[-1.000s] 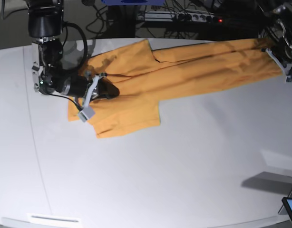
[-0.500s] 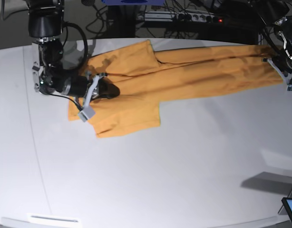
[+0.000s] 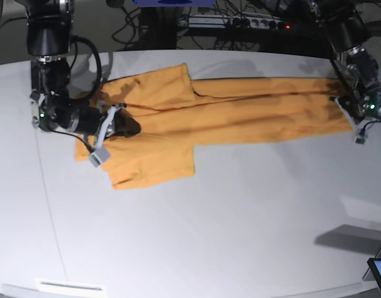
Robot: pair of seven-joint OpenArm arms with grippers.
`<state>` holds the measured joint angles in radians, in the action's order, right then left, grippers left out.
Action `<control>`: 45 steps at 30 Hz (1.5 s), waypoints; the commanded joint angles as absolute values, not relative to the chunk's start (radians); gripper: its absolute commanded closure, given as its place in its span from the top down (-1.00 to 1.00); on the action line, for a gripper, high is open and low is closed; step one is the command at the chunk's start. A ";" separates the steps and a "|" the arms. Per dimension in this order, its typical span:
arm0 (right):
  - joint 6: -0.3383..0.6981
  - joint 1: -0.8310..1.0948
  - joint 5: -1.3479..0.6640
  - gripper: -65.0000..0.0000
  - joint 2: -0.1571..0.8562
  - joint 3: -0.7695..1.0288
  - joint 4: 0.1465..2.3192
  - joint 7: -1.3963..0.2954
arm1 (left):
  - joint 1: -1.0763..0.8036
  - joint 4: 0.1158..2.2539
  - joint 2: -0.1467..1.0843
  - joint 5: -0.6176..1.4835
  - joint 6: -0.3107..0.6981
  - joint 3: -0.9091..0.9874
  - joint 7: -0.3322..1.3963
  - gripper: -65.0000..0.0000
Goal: Fold the T-shirt properly
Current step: 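Pull the strip with both grippers to straighten it lengthwise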
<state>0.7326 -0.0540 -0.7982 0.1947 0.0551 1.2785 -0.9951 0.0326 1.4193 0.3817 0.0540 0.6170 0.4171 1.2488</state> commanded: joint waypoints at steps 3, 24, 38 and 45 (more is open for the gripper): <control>0.698 -0.096 -0.722 -0.98 0.214 0.062 1.231 -1.024 | 0.090 1.420 0.367 0.058 0.625 0.390 1.231 -1.00; 0.698 -0.170 -0.725 -0.98 0.251 0.062 1.089 -0.881 | 0.317 1.191 0.369 0.010 0.625 0.274 1.148 -1.00; 0.636 -0.176 -0.727 -0.98 0.249 0.176 1.095 -0.860 | 0.311 1.155 0.361 -0.061 0.628 0.274 1.084 -1.00; 0.636 -0.171 -0.728 -0.98 0.249 0.193 1.096 -0.862 | 0.308 1.155 0.361 -0.059 0.628 0.274 1.086 -1.00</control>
